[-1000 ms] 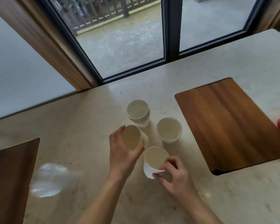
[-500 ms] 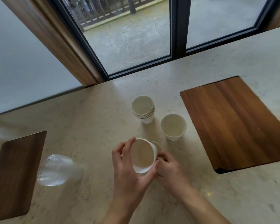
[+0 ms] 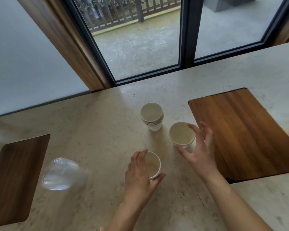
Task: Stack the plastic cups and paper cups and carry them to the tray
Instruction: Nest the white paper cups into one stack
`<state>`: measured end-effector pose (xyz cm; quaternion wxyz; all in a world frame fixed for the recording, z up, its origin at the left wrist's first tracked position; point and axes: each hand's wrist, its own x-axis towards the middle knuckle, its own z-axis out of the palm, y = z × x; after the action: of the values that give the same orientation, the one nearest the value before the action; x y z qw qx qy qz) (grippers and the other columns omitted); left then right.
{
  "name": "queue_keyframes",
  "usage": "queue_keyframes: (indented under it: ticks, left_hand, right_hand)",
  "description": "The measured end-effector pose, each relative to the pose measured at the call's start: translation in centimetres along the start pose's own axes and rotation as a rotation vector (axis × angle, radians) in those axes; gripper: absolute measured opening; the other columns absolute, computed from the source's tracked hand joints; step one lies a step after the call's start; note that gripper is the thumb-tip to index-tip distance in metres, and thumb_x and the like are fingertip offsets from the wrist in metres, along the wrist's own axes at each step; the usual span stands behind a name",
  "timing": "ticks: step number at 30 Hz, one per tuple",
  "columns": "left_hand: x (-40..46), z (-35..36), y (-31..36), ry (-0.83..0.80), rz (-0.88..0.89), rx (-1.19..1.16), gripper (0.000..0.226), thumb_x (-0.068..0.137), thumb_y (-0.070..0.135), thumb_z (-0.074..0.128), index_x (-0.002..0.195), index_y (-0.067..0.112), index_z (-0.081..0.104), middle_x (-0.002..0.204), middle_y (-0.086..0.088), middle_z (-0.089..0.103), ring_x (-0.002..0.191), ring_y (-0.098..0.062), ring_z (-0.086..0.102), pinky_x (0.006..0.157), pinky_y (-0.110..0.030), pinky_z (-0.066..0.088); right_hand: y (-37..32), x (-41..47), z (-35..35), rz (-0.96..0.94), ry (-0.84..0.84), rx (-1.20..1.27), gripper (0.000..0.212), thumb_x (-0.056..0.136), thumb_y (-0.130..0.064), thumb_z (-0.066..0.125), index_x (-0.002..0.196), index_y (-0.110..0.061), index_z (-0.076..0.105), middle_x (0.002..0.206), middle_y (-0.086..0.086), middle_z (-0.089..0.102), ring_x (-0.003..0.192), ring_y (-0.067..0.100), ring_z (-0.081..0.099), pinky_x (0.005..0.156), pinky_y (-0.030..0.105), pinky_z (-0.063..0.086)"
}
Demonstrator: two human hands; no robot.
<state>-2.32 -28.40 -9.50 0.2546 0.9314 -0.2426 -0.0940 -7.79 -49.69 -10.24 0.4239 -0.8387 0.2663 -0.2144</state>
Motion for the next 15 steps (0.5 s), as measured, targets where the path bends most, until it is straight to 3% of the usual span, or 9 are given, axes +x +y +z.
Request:
queue_keyframes:
  ticks: [3,5,7,10,13,15]
  left_hand:
    - [-0.2,-0.7,0.1,0.021,-0.029,-0.142,0.086,0.075,0.056,0.077,0.146,0.029,0.036,0.138,0.006,0.037,0.128,-0.01,0.045,0.1,-0.012,0.036]
    - [-0.1,-1.7,0.8,0.167,-0.022,-0.246,0.082,0.074,0.059,0.075,0.142,0.031,0.04,0.132,0.009,0.041,0.124,0.004,0.043,0.093,0.002,0.027]
    - [0.4,-2.7,1.9,0.295,0.04,-0.302,0.081,0.075,0.061,0.074,0.141,0.027,0.041,0.133,0.009,0.042,0.126,0.007,0.04,0.095,0.002,0.027]
    - [1.7,-3.6,3.8,0.376,0.131,-0.352,0.085,0.078,0.057,0.075,0.145,0.02,0.038,0.137,0.006,0.04,0.13,-0.004,0.042,0.1,-0.005,0.031]
    - [2.8,-3.0,5.1,0.354,0.195,-0.375,0.086,0.078,0.054,0.077,0.145,0.014,0.039,0.137,0.0,0.042,0.13,-0.011,0.044,0.102,-0.01,0.034]
    - [3.1,-1.9,5.2,0.294,0.197,-0.361,0.086,0.078,0.052,0.078,0.145,0.013,0.04,0.138,-0.002,0.042,0.131,-0.01,0.043,0.103,-0.012,0.035]
  right_hand:
    - [1.0,1.6,1.0,0.073,-0.12,0.124,0.097,0.071,-0.048,0.083,0.147,-0.04,0.023,0.15,-0.014,0.023,0.137,0.01,0.021,0.109,0.043,0.027]
    - [1.4,1.7,1.9,0.097,-0.113,0.157,0.097,0.07,-0.049,0.084,0.147,-0.038,0.025,0.143,-0.02,0.029,0.133,0.005,0.025,0.111,0.044,0.031]
    - [1.6,1.0,2.6,0.128,-0.099,0.168,0.098,0.067,-0.055,0.082,0.146,-0.039,0.026,0.139,-0.021,0.031,0.129,0.003,0.028,0.107,0.04,0.033]
    - [1.5,-1.0,3.4,0.118,-0.17,0.17,0.105,0.062,-0.066,0.079,0.146,-0.044,0.02,0.142,-0.02,0.032,0.129,0.004,0.031,0.098,0.033,0.034]
    - [0.6,-2.5,4.2,0.126,-0.208,0.158,0.111,0.056,-0.061,0.084,0.146,-0.044,0.02,0.135,-0.022,0.033,0.127,0.007,0.037,0.09,0.03,0.037]
    - [0.2,-3.2,4.5,0.111,-0.221,0.14,0.115,0.056,-0.058,0.085,0.148,-0.041,0.018,0.135,-0.023,0.031,0.126,0.005,0.036,0.093,0.029,0.035]
